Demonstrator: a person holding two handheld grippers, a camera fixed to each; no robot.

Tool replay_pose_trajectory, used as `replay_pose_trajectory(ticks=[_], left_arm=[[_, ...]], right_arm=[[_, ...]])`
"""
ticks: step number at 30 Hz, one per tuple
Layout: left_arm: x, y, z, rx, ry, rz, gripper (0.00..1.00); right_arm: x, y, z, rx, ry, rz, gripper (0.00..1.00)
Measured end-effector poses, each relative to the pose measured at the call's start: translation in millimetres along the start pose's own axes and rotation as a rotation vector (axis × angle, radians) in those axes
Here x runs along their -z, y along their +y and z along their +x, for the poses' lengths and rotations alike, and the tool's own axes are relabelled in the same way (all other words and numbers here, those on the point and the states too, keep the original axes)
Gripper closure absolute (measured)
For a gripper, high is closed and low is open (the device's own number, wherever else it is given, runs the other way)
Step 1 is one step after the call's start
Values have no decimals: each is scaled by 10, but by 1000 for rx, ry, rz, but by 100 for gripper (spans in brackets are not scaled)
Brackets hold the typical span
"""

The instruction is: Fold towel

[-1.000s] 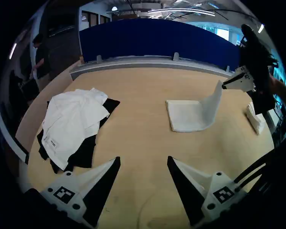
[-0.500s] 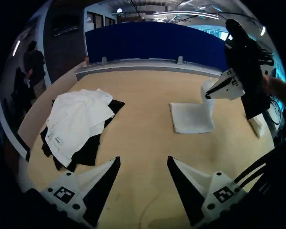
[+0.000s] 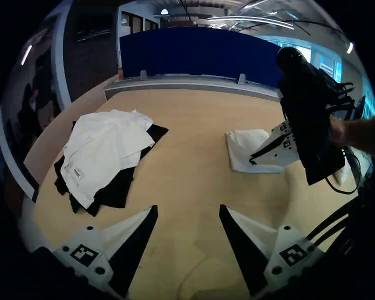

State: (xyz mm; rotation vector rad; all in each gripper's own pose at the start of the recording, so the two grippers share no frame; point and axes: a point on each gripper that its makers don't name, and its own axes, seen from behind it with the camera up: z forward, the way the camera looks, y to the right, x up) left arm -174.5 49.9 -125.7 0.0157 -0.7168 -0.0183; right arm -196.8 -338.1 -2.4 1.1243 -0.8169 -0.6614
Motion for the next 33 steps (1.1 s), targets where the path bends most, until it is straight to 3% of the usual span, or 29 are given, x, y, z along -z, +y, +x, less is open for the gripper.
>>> replay_pose_trajectory(ticks=[9,11,15,19,33], left_arm=[[-14,-1,28,-7,1,-3,9],[-18,6,40,-8,2,-4,9],[-16,22,48,-10,4,-5,9],[-15,37,37,-11,3,-5,9],[-16,8,36,-12,4,0,9]], right_arm=[[46,-7,28,-27,15,-3,87],[66,-4,31,-27,19,-4,79],[106,-22,30,-30,28,7,42],[146,-6,25,-36,34,0,32],[327,96,-197,-88,28,-39,31]])
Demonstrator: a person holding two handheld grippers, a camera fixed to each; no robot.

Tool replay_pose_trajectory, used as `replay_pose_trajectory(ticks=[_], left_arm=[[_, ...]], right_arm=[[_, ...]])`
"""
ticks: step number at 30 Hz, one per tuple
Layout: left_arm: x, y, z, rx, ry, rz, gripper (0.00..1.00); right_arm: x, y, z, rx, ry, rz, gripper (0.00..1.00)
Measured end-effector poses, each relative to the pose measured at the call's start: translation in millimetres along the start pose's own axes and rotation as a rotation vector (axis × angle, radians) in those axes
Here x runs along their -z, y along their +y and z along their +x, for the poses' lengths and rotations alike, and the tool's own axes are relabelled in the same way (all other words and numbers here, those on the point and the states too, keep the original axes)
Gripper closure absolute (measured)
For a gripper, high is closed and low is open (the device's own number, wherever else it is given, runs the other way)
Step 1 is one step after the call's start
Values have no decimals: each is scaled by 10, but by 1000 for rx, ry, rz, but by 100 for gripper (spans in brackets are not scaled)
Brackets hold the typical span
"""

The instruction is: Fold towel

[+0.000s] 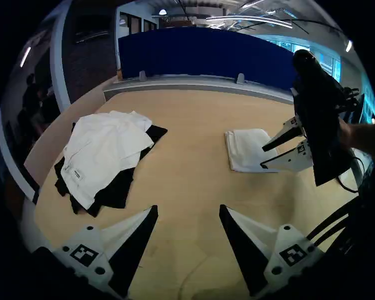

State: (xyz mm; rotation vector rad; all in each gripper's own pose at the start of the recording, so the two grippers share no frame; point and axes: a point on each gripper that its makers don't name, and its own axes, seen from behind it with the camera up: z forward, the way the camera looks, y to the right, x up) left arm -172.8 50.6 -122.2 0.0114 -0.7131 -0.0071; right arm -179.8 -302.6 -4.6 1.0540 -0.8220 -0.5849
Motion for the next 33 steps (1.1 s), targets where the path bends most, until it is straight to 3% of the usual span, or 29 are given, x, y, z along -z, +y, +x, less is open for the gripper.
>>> replay_pose_trajectory(ticks=[15,22,33], left_arm=[[-26,24,9,-2,5,-6,9],[-33,43,8,-7,4,-8,9],[-20,31,15,-1,6,-6,9]], right_arm=[[234,76,-539,-85,-46,-59,31],[254,75,-633,-100,-60,-66,32],[189,95,-763,-128,-89,-81,59]])
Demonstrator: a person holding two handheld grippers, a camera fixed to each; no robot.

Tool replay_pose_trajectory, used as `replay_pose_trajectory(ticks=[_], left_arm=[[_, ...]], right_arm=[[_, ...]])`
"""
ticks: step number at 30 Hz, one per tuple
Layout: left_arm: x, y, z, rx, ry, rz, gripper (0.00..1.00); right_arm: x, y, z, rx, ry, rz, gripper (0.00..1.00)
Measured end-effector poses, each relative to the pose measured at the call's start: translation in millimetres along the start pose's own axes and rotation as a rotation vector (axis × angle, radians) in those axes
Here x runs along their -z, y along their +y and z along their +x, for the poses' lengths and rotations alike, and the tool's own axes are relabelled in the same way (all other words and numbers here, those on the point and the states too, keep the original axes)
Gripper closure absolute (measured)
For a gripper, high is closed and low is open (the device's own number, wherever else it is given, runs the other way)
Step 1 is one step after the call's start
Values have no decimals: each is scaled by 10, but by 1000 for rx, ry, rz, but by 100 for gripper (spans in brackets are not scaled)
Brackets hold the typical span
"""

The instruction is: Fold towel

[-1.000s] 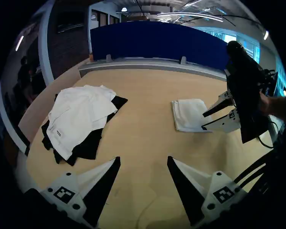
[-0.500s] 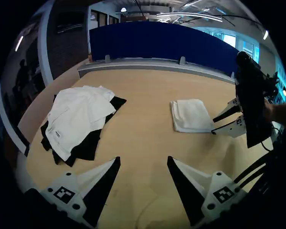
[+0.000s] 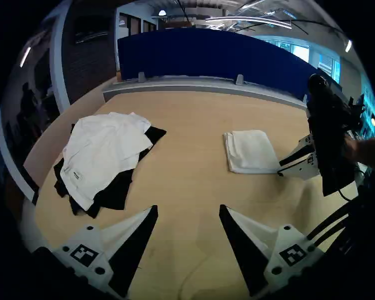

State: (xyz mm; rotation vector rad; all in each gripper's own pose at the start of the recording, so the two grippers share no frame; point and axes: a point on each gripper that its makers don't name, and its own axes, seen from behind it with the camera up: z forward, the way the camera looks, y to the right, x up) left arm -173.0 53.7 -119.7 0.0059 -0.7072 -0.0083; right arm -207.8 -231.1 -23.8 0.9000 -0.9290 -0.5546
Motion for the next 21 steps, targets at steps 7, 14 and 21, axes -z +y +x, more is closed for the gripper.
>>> replay_pose_trajectory(ticks=[7,14,21], left_arm=[[-24,8,-10,-3,-3,1,9],[-37,15,-13,-3,-3,-1,9],[-23,11,2,-6,-3,-1,9]], right_arm=[[-25,-22,-21,-19,-1,13,82],[-28,-34,-7,-27,11,19,94],[47,-6,87,-18,44,16,96]])
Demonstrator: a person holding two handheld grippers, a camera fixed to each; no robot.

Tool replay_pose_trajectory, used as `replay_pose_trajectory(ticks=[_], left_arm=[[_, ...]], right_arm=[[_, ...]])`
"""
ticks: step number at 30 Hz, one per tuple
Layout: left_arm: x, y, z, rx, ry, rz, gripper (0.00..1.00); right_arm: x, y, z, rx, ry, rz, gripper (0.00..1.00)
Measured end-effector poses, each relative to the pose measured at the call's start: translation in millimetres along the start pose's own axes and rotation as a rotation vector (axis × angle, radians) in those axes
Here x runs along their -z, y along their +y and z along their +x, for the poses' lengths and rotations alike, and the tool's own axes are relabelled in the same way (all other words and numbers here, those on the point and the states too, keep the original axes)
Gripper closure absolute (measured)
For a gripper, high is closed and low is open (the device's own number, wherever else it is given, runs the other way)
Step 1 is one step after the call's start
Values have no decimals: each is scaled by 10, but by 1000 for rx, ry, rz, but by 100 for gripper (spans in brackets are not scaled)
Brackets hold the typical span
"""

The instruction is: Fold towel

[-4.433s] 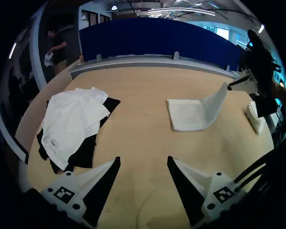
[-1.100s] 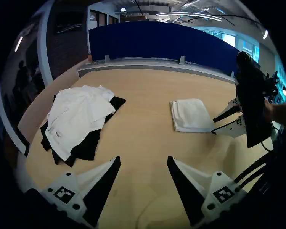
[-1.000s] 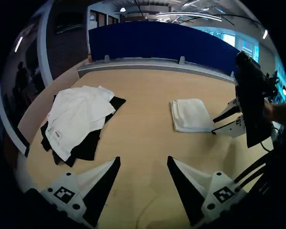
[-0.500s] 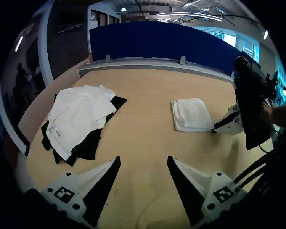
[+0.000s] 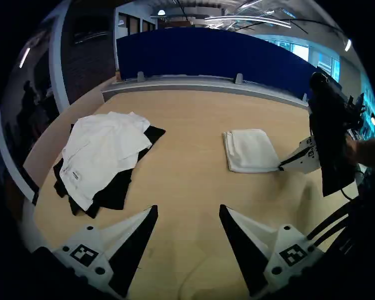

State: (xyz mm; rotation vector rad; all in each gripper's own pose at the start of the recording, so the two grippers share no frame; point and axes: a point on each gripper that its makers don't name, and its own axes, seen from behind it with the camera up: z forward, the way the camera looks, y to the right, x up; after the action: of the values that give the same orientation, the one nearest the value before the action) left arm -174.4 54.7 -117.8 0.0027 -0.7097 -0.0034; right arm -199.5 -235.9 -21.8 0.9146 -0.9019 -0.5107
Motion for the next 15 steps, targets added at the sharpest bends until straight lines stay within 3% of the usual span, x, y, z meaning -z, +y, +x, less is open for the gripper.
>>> replay_pose_trajectory(ticks=[15], left_arm=[[53,-11,60,-7,13,-5,9]], right_arm=[[392,110,765,45,173,-23,97]])
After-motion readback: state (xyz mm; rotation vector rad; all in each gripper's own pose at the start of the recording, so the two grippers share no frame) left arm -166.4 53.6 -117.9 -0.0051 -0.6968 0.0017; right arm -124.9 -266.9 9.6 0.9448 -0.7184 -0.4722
